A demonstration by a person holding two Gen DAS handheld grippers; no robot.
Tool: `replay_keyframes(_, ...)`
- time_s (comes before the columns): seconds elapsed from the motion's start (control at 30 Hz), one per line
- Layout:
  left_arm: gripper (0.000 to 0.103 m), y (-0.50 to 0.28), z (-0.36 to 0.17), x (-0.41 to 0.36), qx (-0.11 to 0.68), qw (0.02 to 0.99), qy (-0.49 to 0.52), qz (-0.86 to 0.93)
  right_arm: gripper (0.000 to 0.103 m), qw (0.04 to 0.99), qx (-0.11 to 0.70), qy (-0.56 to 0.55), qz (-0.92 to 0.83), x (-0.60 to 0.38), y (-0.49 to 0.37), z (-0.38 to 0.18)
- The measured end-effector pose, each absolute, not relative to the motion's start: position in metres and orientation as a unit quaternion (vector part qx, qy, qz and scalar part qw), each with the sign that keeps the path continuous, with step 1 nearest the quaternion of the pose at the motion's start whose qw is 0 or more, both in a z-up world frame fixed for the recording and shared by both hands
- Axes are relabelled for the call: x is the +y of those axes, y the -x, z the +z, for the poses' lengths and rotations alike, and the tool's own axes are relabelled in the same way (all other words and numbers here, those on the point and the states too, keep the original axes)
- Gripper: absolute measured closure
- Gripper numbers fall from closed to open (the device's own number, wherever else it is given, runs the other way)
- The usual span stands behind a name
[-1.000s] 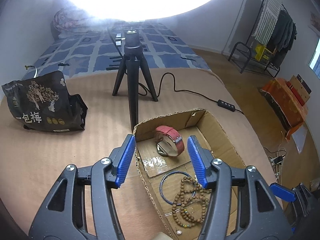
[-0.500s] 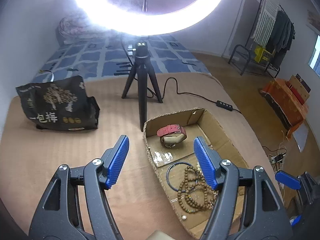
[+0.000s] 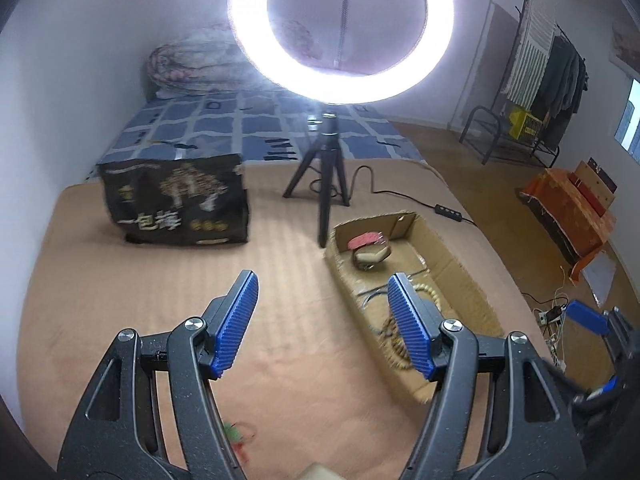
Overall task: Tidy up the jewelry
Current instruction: 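Move left tool toward the green jade pendant while right tool approaches the white pearl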
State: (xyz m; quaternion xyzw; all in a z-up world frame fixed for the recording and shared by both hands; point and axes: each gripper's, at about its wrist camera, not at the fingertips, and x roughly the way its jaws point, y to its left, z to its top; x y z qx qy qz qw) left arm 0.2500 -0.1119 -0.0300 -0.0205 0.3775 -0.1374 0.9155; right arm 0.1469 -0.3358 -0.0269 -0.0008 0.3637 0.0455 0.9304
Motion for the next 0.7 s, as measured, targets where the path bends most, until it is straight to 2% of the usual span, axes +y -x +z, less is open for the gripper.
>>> replay_keyframes(0.23,0.034,-0.211,-0.045,-0.061,0.385,0.916,0.003,-0.116,0.003,0.933,0.348,0.004,0.088,-0.307,-0.108,-0.038)
replay_keyframes(0.47,0.034,-0.190,-0.082,-0.023,0.413,0.905,0.013,-0.103,0.003,0.920,0.365,-0.004,0.145,-0.267,-0.089,-0.065)
replay_keyframes(0.63,0.034,-0.183,-0.119,-0.009,0.441,0.891,0.041,-0.099,0.007,0.906,0.388,-0.013,0.169,-0.245,-0.081,-0.092)
replay_keyframes(0.7,0.034,-0.180,-0.136,-0.006,0.453,0.884,0.056,-0.098,0.014,0.896,0.405,-0.023,0.181,-0.239,-0.079,-0.105)
